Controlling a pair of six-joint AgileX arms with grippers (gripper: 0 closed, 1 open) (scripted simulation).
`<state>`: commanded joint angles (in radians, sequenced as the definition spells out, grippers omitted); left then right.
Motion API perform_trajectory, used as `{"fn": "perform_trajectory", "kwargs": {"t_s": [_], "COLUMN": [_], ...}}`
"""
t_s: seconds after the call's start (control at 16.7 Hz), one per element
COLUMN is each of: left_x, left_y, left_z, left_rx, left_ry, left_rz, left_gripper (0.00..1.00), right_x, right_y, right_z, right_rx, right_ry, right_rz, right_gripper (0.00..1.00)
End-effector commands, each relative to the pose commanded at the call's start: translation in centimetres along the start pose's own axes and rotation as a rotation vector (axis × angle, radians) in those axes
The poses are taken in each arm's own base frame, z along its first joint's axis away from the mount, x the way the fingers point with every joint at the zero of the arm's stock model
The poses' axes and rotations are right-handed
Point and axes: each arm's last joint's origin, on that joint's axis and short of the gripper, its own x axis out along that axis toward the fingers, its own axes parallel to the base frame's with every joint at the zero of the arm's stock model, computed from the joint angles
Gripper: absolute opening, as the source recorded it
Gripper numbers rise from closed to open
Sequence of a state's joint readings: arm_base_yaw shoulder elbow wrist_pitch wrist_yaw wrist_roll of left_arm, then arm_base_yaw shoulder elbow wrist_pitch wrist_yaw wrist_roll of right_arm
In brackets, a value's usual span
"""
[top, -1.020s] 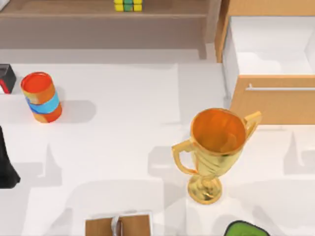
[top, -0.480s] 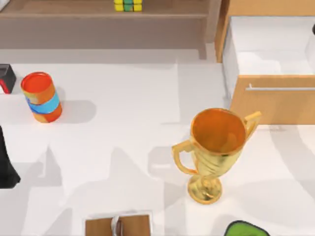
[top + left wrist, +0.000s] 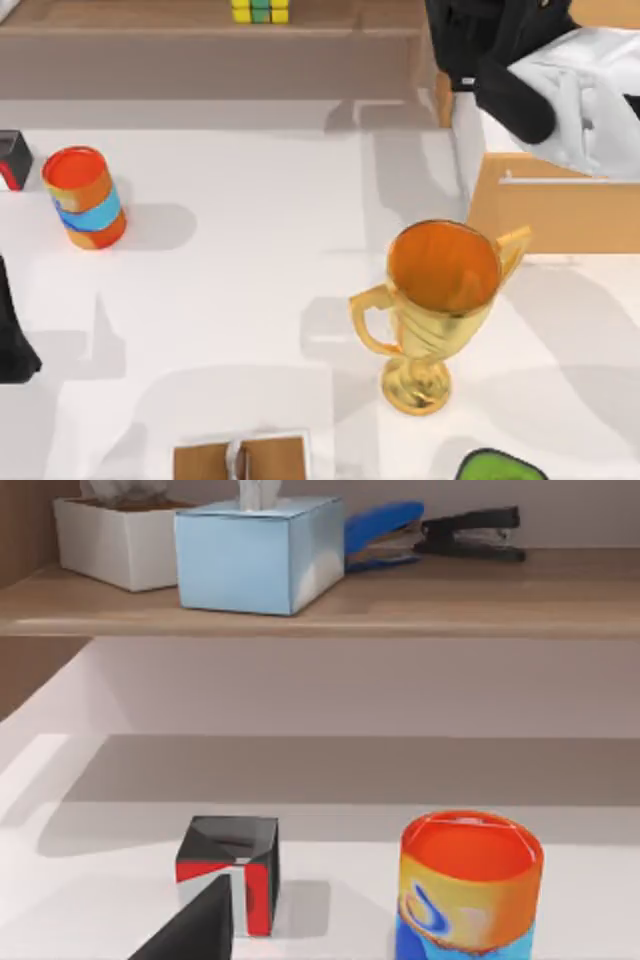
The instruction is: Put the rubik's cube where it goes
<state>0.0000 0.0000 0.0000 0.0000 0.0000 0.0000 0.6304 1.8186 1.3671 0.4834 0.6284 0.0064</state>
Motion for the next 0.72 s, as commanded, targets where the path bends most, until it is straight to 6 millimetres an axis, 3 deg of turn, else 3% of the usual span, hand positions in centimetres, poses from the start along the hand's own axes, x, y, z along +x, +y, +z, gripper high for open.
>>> {"fn": "perform_trajectory", "kwargs": {"t_s": [0.18, 0.36, 0.54, 0.72], "left_x": [0.0, 0.0, 0.0, 0.0], "left_y": [0.0, 0.0, 0.0, 0.0], "left_z": [0.0, 0.0, 0.0, 0.0], "left_rx": [0.0, 0.0, 0.0, 0.0], "left_ry": [0.0, 0.0, 0.0, 0.0], "left_rz": [0.0, 0.0, 0.0, 0.0], "left_gripper": [1.0, 1.0, 1.0, 1.0], "right_x": [2.4, 3.2, 3.3, 3.4], "right_y": [6.6, 11.5, 14.2, 14.7], "right_z": [-4.7, -9.7, -14.0, -16.0], "right_rx": [0.006, 0.006, -0.002, -0.013], "right_ry": [0.003, 0.011, 0.024, 0.035], "right_rz": [-0.002, -0.008, -0.021, -0.032], "right_gripper": [1.0, 1.0, 1.0, 1.0]}}
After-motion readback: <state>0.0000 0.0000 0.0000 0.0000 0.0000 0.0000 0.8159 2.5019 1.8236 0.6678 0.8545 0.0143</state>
